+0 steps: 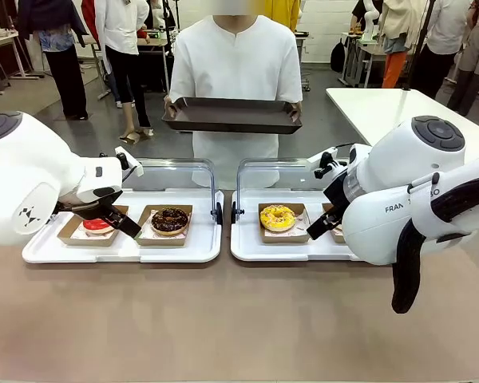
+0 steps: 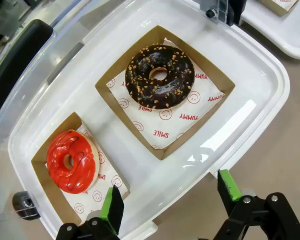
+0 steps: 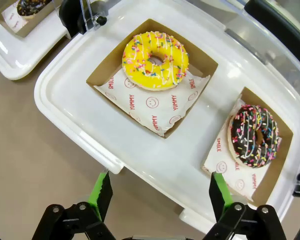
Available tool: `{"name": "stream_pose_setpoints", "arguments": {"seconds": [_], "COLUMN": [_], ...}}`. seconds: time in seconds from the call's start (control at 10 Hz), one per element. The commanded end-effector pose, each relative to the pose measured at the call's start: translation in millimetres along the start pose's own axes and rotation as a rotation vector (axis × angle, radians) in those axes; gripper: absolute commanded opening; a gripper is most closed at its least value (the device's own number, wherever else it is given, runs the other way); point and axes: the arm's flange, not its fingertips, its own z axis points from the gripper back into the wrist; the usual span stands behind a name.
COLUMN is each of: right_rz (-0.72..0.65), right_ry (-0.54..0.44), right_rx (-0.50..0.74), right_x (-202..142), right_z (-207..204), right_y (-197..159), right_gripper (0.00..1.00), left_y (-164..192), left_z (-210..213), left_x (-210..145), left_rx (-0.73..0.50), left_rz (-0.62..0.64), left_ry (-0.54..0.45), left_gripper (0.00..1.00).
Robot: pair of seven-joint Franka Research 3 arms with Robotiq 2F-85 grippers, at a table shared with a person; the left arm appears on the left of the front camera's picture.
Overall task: Provide the desired donut to the person.
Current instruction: Pick up and lift the Paper togo box containing the Donut pointed at by the person.
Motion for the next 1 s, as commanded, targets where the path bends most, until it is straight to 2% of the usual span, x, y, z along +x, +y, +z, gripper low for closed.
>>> {"name": "stream_pose_setpoints", "arguments": {"seconds": [0.0, 0.7, 0.8, 0.9], "right_rz": [0.000, 0.000, -0.023, -0.043], "right_ry": [0.000, 0.000, -0.033, -0.045], "right_rx": [0.000, 0.000, -0.025, -0.036], "right_x": [0, 0, 5, 12], "right_z": [0, 0, 34, 75], "right_y": [0, 0, 0, -1], "right_gripper": [1.00, 1.00, 1.00, 1.00], "left_y": [0, 0, -8, -12], "left_z": [0, 0, 38, 82], "left_x": [0, 0, 2, 8], "left_rx": [0.000, 0.000, 0.052, 0.038], "left_rz": [0.000, 0.000, -0.034, -0.058], "left_ry": [0.000, 0.000, 0.018, 0.018], "left_gripper": [1.00, 1.00, 1.00, 1.00]}}
